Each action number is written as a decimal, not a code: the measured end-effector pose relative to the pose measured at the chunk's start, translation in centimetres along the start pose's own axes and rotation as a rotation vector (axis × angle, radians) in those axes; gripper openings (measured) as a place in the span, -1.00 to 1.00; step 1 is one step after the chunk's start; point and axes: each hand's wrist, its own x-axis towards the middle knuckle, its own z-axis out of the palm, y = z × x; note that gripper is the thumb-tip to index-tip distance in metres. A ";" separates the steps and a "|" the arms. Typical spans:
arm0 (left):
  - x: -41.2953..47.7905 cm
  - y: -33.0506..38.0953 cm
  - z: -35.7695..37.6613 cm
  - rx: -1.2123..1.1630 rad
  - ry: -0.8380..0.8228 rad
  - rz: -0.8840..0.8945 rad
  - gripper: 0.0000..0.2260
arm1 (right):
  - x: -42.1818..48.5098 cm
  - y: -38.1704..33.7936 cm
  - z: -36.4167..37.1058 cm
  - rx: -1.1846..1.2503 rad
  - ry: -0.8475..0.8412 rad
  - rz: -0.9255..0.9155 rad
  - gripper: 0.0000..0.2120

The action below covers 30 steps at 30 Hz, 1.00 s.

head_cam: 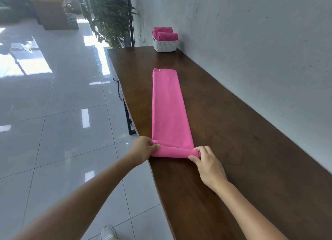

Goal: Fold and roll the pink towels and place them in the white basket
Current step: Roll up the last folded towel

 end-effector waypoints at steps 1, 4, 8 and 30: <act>-0.1 0.0 0.1 0.008 0.018 0.001 -0.79 | 0.3 0.0 -0.1 -0.003 -0.006 0.009 -0.69; -0.9 -0.6 1.0 0.029 0.190 0.105 -0.88 | 1.3 0.0 -0.4 -0.014 -0.042 0.032 -0.66; -1.4 -1.5 2.2 0.031 0.308 0.258 -0.91 | 2.8 -0.1 -0.8 0.029 -0.125 0.095 -0.61; 3.1 -1.3 0.0 -0.008 0.081 0.081 -0.71 | 5.9 -1.2 0.5 -0.024 0.130 0.044 -0.70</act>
